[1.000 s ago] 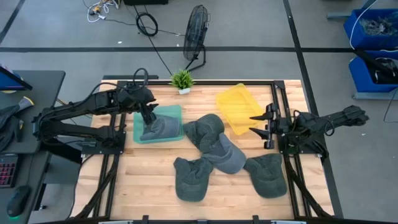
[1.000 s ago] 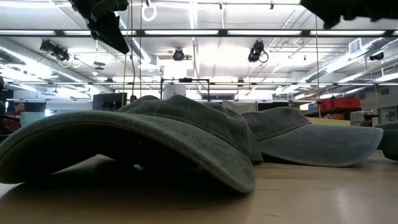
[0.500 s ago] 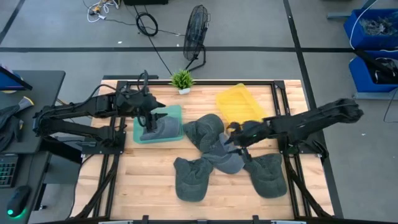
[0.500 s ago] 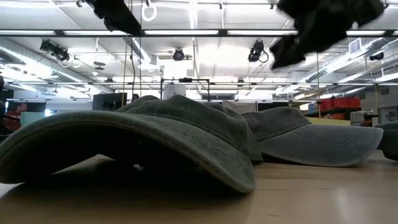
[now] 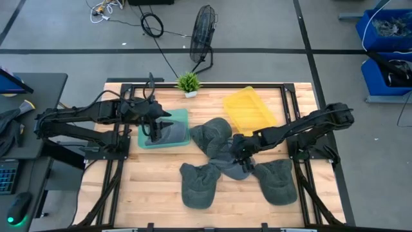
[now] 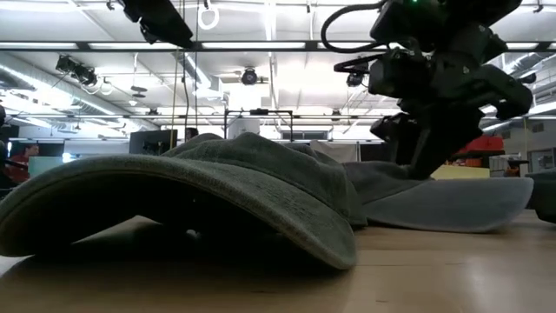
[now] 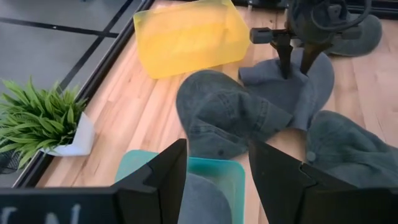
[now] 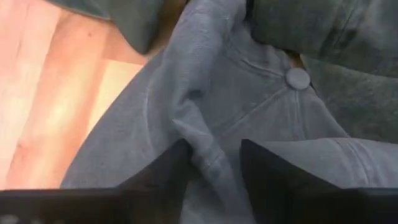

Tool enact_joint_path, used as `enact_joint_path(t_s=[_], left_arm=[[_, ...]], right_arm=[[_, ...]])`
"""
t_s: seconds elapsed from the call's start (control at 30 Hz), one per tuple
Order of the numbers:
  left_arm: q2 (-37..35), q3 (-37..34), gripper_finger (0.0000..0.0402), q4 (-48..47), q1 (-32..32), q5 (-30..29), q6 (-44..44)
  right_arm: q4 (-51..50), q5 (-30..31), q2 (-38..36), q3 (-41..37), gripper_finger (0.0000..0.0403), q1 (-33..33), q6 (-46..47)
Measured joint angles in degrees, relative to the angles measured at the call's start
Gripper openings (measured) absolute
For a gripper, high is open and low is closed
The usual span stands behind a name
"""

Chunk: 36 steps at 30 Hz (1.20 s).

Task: Pick & Place hat
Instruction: Put the gray cap into the green bin

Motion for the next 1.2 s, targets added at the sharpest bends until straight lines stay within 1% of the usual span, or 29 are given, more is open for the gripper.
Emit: enact_joint_path(t_s=[0.07, 0.17, 0.2, 0.33, 0.43, 0.5, 0.57, 0.63, 0.73, 0.87, 1.0, 1.1, 1.2], left_arm=[[0.0, 0.0, 0.0177, -0.1, 0.0, 0.0, 0.0], [0.0, 0.0, 0.0177, -0.1, 0.0, 0.0, -0.9], [0.0, 0.0, 0.0177, -0.1, 0.0, 0.0, -2.0], [0.0, 0.0, 0.0177, 0.0, 0.0, 0.0, -6.4], [0.8, 0.0, 0.0177, 1.3, 0.0, 0.0, -7.4], [1.1, -0.1, 0.0177, 2.3, -0.4, 0.0, -5.2], [2.3, 0.0, 0.0177, 5.8, -1.2, 0.0, -1.9], [3.8, 0.0, 0.0177, 7.9, -2.1, 0.0, 1.6], [7.2, 0.0, 0.0177, 13.5, -3.6, 0.1, 6.9], [12.9, 0.0, 0.0177, 18.9, -4.5, 0.0, 14.2], [17.8, 0.0, 0.0177, 23.3, -4.6, -0.1, 17.9], [20.3, 0.0, 0.0177, 26.6, -4.5, -0.1, 18.5], [21.7, 0.0, 0.0177, 28.6, -4.3, -0.1, 18.7]], right_arm=[[-0.1, 0.2, 0.0, 0.1, 0.0098, 0.0, -0.1], [-2.1, 0.2, -0.6, 2.0, 0.0024, -0.1, 0.6], [-2.9, -0.4, -0.8, 3.2, 0.0014, -0.1, 1.0], [-9.5, -1.4, -1.1, 11.6, 0.0022, -0.1, 4.7], [-16.1, -1.3, -1.2, 18.8, 0.0012, -0.1, 3.6], [-19.1, 2.3, -1.2, 22.5, 0.0007, 0.0, 0.9], [-20.7, 6.6, -1.2, 25.4, 0.0009, -0.2, -1.7], [-21.2, 9.1, -1.2, 27.5, 0.0013, -0.7, -4.9], [-15.4, 12.2, -1.2, 28.5, 0.0015, -2.2, -10.1], [-5.4, 12.7, -0.4, 28.3, 0.0008, -5.2, -14.9], [-5.0, 12.7, 2.1, 28.2, 0.0006, -8.2, -15.5], [-6.0, 12.7, 4.0, 28.2, 0.0006, -10.0, -15.8], [-6.3, 12.9, 6.5, 28.1, 0.0007, -10.7, -18.3]])
